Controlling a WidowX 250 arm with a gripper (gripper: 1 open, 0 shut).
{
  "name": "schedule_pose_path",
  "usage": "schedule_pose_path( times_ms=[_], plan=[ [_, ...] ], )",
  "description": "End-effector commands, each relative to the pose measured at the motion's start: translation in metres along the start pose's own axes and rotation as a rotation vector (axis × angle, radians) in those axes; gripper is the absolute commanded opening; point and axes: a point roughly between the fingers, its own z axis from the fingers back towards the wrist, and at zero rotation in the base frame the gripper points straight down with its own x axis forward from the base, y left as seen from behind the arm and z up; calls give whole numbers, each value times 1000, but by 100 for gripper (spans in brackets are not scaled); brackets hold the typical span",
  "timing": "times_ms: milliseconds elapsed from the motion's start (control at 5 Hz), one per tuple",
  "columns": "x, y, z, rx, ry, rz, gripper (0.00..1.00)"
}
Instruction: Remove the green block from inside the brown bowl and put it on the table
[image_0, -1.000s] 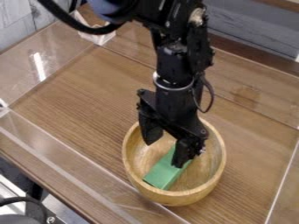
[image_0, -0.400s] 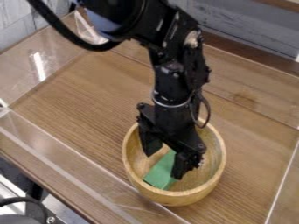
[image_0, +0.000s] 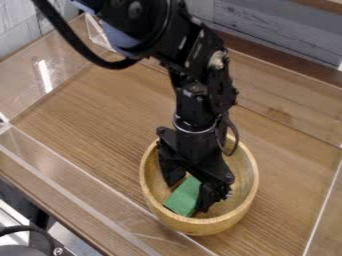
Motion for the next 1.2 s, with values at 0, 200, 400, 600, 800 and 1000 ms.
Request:
schedule_pose_path(
  times_ms=[0,200,400,600,800,1000],
  plan=[
    [6,-2,2,-2,-34,-7,0],
    [6,-1,7,0,-31,-3,0],
    [5,0,13,1,-28,3,0],
    [5,1,19,2,-24,8,0],
    [5,3,27,4,-21,16,0],
    [4,4,36,3,-20,23,0]
  ],
)
